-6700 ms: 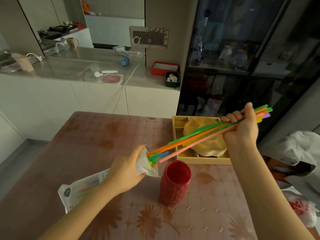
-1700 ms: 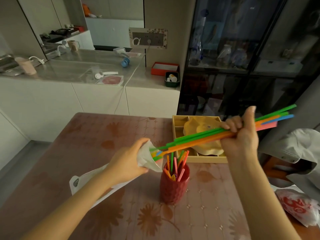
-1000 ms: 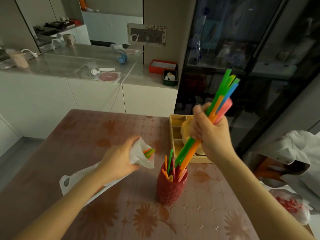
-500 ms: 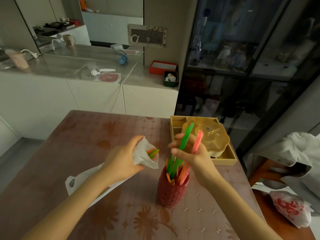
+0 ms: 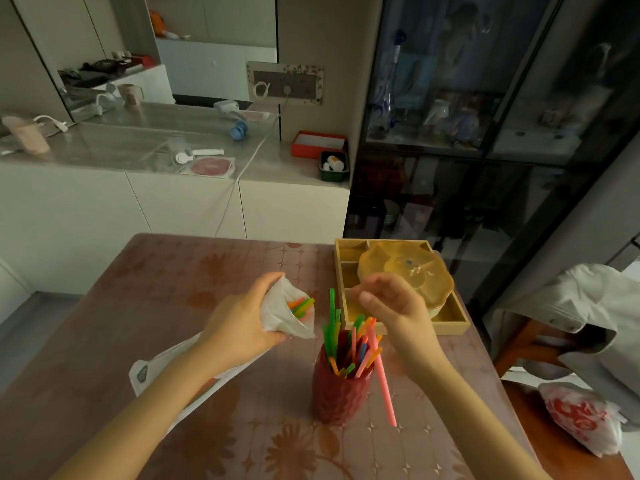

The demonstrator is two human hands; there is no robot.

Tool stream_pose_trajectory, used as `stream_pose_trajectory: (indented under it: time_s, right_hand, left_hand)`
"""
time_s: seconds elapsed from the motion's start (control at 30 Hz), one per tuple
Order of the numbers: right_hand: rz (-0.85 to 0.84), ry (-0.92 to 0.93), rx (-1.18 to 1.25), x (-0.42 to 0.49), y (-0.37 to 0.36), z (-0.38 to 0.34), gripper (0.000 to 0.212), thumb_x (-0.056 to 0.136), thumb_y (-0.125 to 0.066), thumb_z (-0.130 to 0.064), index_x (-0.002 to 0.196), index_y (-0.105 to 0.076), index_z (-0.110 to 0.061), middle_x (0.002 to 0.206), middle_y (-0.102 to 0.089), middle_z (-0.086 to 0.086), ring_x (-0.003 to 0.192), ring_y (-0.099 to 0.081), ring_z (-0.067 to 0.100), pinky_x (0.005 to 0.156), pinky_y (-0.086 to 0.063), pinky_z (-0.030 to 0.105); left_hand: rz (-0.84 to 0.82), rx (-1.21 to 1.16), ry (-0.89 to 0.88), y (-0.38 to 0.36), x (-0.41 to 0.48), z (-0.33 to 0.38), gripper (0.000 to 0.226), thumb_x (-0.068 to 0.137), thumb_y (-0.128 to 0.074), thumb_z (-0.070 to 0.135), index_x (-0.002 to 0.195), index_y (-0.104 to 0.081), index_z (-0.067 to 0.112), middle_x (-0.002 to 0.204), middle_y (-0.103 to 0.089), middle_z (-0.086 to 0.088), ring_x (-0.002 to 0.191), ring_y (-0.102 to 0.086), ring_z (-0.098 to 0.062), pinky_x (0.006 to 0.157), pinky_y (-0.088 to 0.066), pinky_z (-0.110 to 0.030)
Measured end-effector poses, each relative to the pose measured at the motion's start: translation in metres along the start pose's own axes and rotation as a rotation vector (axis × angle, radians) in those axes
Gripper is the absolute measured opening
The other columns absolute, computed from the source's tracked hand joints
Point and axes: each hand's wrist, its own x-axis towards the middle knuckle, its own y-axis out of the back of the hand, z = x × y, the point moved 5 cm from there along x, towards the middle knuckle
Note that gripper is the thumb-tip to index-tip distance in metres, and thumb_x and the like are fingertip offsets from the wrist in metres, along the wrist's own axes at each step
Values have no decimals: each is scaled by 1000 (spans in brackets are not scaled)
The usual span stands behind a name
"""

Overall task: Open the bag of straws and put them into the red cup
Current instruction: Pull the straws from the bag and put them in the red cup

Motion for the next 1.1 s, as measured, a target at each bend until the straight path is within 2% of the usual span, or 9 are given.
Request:
stream_pose_trajectory:
  time_s: [0.17, 0.27, 0.33, 0.43, 0.53, 0.7, 0.83, 0.97, 1.1]
  right_hand:
    - [48, 36, -65, 0, 7, -7, 15, 91, -52, 3, 90, -61, -8, 82, -70, 4, 78, -70, 10, 73, -56, 21]
    - [259, -7, -424, -5, 35, 27, 12, 91, -57, -12, 95, -60, -23, 92, -67, -8, 87, -64, 9, 74, -52, 22]
    - [391, -187, -746, -17, 66, 70, 20, 91, -58, -24, 111, -58, -23, 108, -66, -2, 96, -63, 17, 76, -52, 29]
    - [135, -658, -737, -41, 75, 164, 54, 90, -56, -41, 133, -44, -10, 130, -56, 11, 112, -58, 29, 90, -48, 37]
    - [-162, -828, -898, -65, 46, 227, 71, 80, -61, -55, 132, -41, -10, 130, -54, 10, 117, -55, 31, 90, -46, 37]
    - [-135, -711, -1040, -69, 23, 262, 30, 91, -49, -30, 112, -54, -9, 119, -61, 10, 109, -60, 30, 84, -49, 36]
    - [63, -675, -636, -40, 40, 232, 22, 88, -54, -15, 97, -67, 0, 80, -71, 12, 76, -70, 32, 74, -58, 43]
    - [406, -228, -265, -20, 73, 121, 7, 91, -57, -11, 94, -59, -4, 77, -66, 13, 62, -67, 21, 57, -58, 30]
    - [424, 210, -42, -26, 78, 14, 16, 89, -59, -4, 90, -52, -19, 82, -63, 14, 65, -67, 20, 57, -58, 25]
  left_hand:
    - [1, 22, 16, 4, 2, 6, 91, 62, -81, 37, 136, -27, 28, 119, -62, 0, 92, -64, -23, 73, -54, -37]
    - [7, 25, 17, 3, 2, 8, 92, 62, -82, 35, 136, -28, 28, 120, -62, -2, 93, -64, -27, 73, -53, -38]
    - [11, 35, 25, 0, 1, 8, 90, 62, -82, 33, 135, -29, 27, 118, -62, -3, 92, -63, -28, 72, -51, -38]
    - [23, 35, 64, -5, -1, 4, 89, 61, -82, 31, 133, -31, 29, 116, -64, -3, 93, -63, -31, 70, -49, -36]
    - [-3, 52, 87, -13, 0, 1, 89, 60, -82, 31, 133, -30, 31, 115, -64, -2, 93, -63, -30, 67, -45, -33]
    - [-4, 112, 72, -12, 0, 3, 90, 61, -81, 30, 134, -29, 29, 115, -64, -3, 93, -62, -31, 64, -37, -29]
    - [0, 135, 66, -7, 3, 5, 91, 60, -82, 31, 135, -29, 30, 117, -63, -4, 96, -61, -33, 64, -35, -29]
    - [1, 145, 48, -8, 8, 5, 92, 60, -83, 31, 135, -30, 28, 117, -63, -5, 96, -61, -33, 64, -34, -29]
    - [16, 141, 23, -10, 9, 6, 91, 58, -83, 28, 134, -33, 27, 114, -65, -6, 95, -61, -33, 64, -34, -28]
